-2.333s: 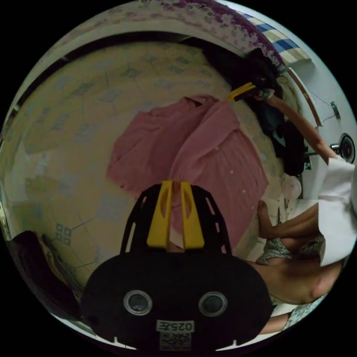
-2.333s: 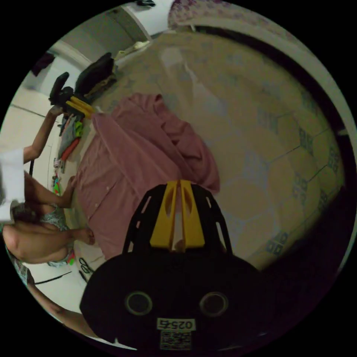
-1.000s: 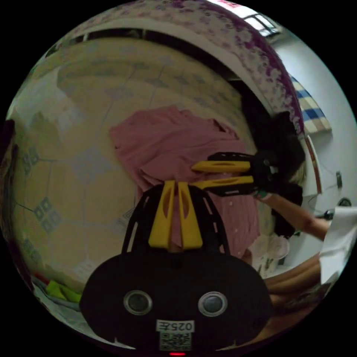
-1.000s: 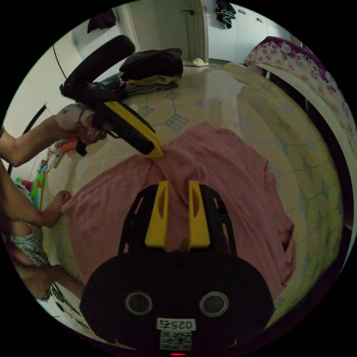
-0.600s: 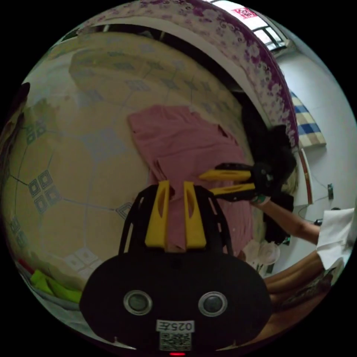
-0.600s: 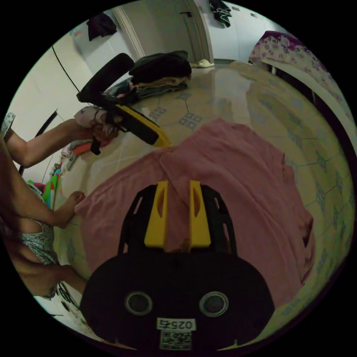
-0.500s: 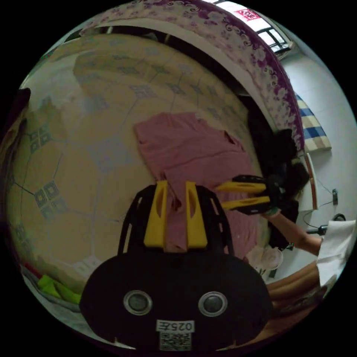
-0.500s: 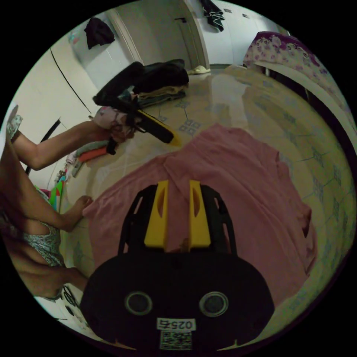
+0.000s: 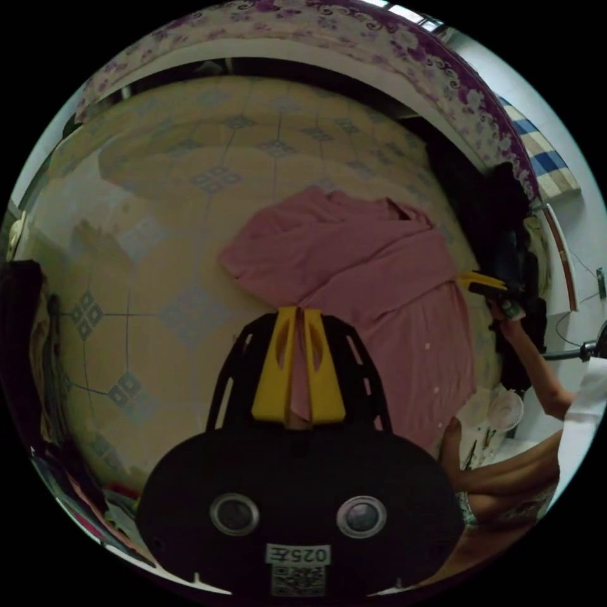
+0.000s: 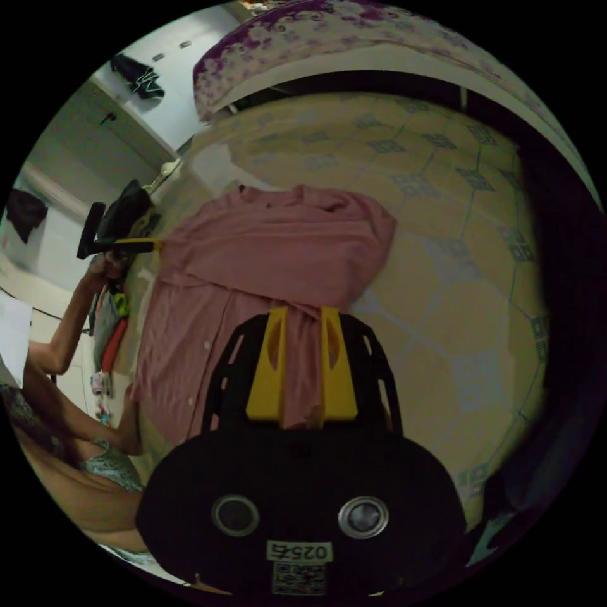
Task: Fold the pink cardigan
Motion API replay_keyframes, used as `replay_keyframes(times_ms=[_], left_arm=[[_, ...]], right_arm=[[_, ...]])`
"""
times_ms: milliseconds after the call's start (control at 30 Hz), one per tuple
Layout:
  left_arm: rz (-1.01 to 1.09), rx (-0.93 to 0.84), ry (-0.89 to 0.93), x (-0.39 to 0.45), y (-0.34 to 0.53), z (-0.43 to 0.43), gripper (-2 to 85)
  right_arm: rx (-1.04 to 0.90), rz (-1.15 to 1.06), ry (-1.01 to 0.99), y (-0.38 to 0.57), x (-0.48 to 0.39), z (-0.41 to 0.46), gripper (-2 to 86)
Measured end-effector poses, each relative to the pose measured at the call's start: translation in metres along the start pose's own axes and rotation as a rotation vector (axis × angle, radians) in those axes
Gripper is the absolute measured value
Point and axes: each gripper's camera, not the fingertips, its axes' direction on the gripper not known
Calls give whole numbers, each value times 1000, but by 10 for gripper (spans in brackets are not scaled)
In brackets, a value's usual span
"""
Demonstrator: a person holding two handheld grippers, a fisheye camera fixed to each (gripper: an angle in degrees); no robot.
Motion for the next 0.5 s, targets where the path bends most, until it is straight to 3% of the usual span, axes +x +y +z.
replay_keyframes(times_ms=[100, 267, 333, 433, 500], left_arm=[[69, 18, -32, 18, -13, -12, -14], [116, -37, -246, 33, -26, -26, -17], [117, -97, -254, 23, -27, -11, -17], [14, -146, -63, -17, -22, 31, -17], [-70, -43, 94, -37, -12, 26, -13]], right_arm=[[-56, -16, 141, -8, -10, 20, 14], [-83, -116, 316, -18, -38, 19, -3], [-138, -161, 334, -19, -44, 29, -4], [-131, -195, 357, -18, -50, 38, 3], [-115, -203, 292, -26, -58, 29, 36]])
